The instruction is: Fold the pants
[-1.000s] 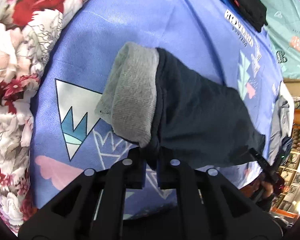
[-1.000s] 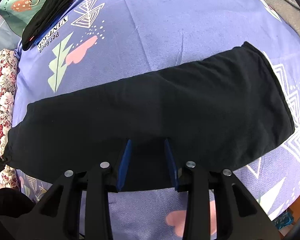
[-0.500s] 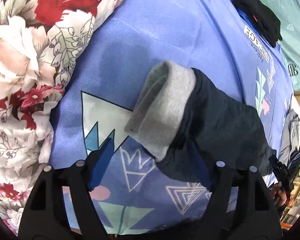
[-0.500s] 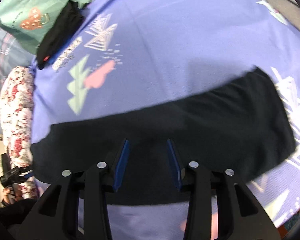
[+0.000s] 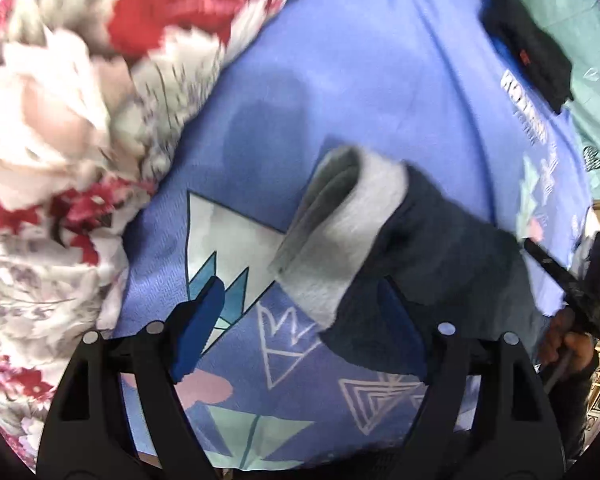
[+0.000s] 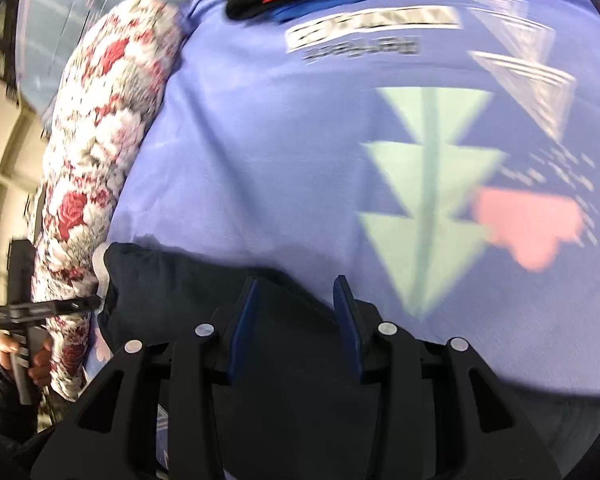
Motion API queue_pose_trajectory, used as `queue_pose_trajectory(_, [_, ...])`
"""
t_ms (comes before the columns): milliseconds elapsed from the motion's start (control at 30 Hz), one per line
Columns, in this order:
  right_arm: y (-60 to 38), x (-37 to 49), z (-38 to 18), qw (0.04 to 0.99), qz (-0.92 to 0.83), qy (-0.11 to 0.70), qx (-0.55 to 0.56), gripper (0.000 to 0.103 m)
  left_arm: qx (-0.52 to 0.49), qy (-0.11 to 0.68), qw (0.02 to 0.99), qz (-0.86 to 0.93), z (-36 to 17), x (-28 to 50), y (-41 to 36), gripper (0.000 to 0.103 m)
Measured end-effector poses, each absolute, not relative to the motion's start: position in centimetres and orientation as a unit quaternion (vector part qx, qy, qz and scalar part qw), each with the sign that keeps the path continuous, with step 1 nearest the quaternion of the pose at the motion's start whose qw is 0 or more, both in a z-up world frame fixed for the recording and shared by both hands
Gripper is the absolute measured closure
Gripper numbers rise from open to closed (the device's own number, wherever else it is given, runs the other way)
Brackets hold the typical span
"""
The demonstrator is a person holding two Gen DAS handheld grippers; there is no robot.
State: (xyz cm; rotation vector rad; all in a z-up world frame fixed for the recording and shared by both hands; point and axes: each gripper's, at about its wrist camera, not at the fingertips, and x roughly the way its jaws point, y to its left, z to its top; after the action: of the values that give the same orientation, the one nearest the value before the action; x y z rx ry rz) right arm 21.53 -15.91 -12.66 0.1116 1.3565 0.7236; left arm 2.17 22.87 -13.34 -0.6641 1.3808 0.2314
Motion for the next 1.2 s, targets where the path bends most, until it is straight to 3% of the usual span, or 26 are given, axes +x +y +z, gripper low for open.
queue_pose_trajectory(100, [-13.6, 21.2, -13.7, 0.694, 0.348, 0.63, 0.015, 0.065, -0.301, 0.614, 0.723, 0.1, -12.6, 2.3, 22.9, 0.021])
queue_pose_trajectory(233, [-12.7, 20.7, -14.0, 0.691, 0.362, 0.626, -0.024, 0.1, -0.278, 0.629, 0.716, 0.12, -14.3, 2.8, 22.4, 0.021])
queue_pose_trajectory(367, [-12.3, 20.5, -12.3, 0.715, 0.377, 0.588, -0.041, 0.1, -0.279, 0.636, 0.704, 0.146, -16.2, 3.3, 22.4, 0.019])
queue_pose_trajectory(500, [-12.1, 20.3, -14.2, 0.733, 0.357, 0.577, -0.058, 0.094, -0.254, 0.644, 0.705, 0.155, -16.4, 4.2, 22.0, 0.017])
queue_pose_trajectory(567, [-13.1, 20.9, -13.9, 0.749, 0.332, 0.573, -0.034, 0.072, -0.24, 0.649, 0.705, 0.156, -16.0, 4.5, 21.8, 0.017])
queue_pose_trajectory(600, [-14.0, 21.2, -13.7, 0.755, 0.317, 0.573, -0.021, 0.07, -0.233, 0.651, 0.706, 0.156, -15.5, 4.8, 21.6, 0.017])
queue_pose_trajectory(733, [-20.6, 21.6, -11.9, 0.766, 0.279, 0.576, 0.058, 0.067, -0.216, 0.624, 0.737, 0.143, -13.2, 6.4, 20.0, 0.019])
queue_pose_trajectory(833, [-31.0, 20.1, -10.3, 0.782, 0.206, 0.571, 0.143, 0.066, -0.205, 0.607, 0.759, 0.119, -12.1, 6.5, 19.0, 0.015])
queue_pose_trajectory(1000, [-45.1, 13.9, -8.6, 0.796, 0.058, 0.56, 0.222, 0.066, -0.192, 0.64, 0.733, 0.126, -15.6, 7.6, 18.6, 0.014])
queue_pose_trajectory(1067, [-48.5, 11.3, -8.5, 0.793, 0.016, 0.562, 0.235, 0.065, -0.189, 0.65, 0.724, 0.136, -17.4, 7.8, 19.1, 0.008])
queue_pose_trajectory(1200, [-53.1, 6.7, -8.8, 0.777, -0.044, 0.558, 0.289, 0.064, -0.159, 0.657, 0.722, 0.145, -16.5, 8.8, 18.6, 0.007])
